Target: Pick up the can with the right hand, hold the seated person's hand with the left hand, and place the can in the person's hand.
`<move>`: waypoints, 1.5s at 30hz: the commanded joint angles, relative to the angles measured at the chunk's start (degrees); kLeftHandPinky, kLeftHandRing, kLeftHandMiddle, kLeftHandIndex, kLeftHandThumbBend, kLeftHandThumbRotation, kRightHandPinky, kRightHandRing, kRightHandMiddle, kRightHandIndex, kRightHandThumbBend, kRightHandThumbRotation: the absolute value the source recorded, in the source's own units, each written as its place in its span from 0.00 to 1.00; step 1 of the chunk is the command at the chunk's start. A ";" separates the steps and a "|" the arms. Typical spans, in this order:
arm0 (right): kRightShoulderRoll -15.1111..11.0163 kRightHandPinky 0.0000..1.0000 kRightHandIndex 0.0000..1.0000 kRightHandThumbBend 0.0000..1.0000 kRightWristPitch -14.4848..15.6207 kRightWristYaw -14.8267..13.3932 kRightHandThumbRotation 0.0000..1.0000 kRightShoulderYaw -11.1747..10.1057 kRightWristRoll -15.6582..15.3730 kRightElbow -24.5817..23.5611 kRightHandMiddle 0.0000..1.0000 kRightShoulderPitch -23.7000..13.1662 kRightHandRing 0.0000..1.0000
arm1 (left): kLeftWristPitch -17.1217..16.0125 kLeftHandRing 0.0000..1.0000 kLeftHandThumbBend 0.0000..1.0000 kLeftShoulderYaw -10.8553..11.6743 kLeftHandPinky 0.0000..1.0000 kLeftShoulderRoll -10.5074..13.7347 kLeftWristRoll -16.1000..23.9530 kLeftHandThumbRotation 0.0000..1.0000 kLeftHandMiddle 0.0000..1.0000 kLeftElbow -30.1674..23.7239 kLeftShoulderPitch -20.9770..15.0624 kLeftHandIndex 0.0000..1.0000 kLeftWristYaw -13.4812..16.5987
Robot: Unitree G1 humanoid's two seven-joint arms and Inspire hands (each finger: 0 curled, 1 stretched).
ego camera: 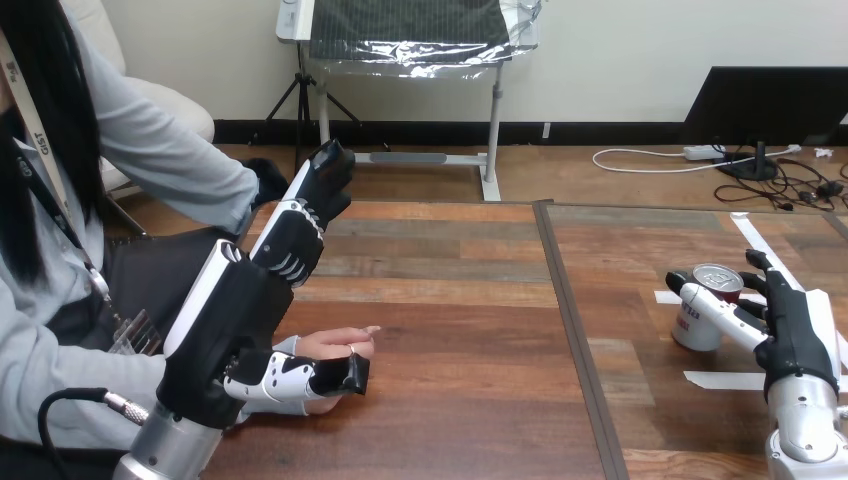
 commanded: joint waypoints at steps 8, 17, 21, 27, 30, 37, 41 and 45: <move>0.18 0.76 0.92 1.00 0.78 0.54 0.50 -0.55 0.95 -0.56 0.87 -5.24 0.83 | 0.60 1.00 1.00 0.97 0.97 0.45 -1.03 0.53 1.00 -2.73 -1.55 1.00 -0.25; 0.34 0.68 0.92 1.00 1.05 0.47 0.50 -0.58 0.87 -0.59 0.87 -5.41 0.79 | 0.46 1.00 1.00 1.08 0.97 0.33 -1.50 0.52 1.00 -2.42 -1.89 1.00 -1.11; 0.38 0.65 0.92 1.00 1.00 0.46 0.50 -0.52 0.79 -0.59 0.87 -5.47 0.75 | 0.54 1.00 1.00 1.13 0.97 0.35 -1.35 0.52 1.00 -2.55 -1.85 1.00 -1.03; 0.37 0.66 0.92 1.00 1.20 0.51 0.50 -0.30 0.55 -0.57 0.87 -5.68 0.75 | 0.30 1.00 1.00 1.19 0.97 0.38 -1.10 0.51 1.00 -2.39 -1.90 1.00 -0.92; 0.43 0.67 0.92 1.00 1.08 0.77 0.50 -0.38 0.64 -0.56 0.87 -5.75 0.76 | 0.02 1.00 1.00 1.27 0.96 0.38 -0.79 0.51 1.00 -2.31 -1.94 1.00 -0.72; 0.49 0.68 0.92 1.00 1.10 0.76 0.48 -0.07 0.29 -0.55 0.88 -5.86 0.78 | 0.36 1.00 1.00 1.21 0.93 0.23 -1.16 0.51 1.00 -2.55 -1.84 1.00 -0.77; 0.65 0.69 0.92 1.00 1.31 1.06 0.47 -0.13 0.40 -0.55 0.88 -6.02 0.79 | -0.08 1.00 1.00 1.27 0.92 0.24 -0.78 0.51 1.00 -2.43 -1.87 1.00 -0.61; 0.73 0.65 0.93 1.00 1.70 0.98 0.47 0.11 0.16 -0.51 0.88 -6.19 0.76 | -0.02 1.00 1.00 1.26 0.91 0.23 -0.69 0.52 1.00 -2.60 -1.71 1.00 -0.49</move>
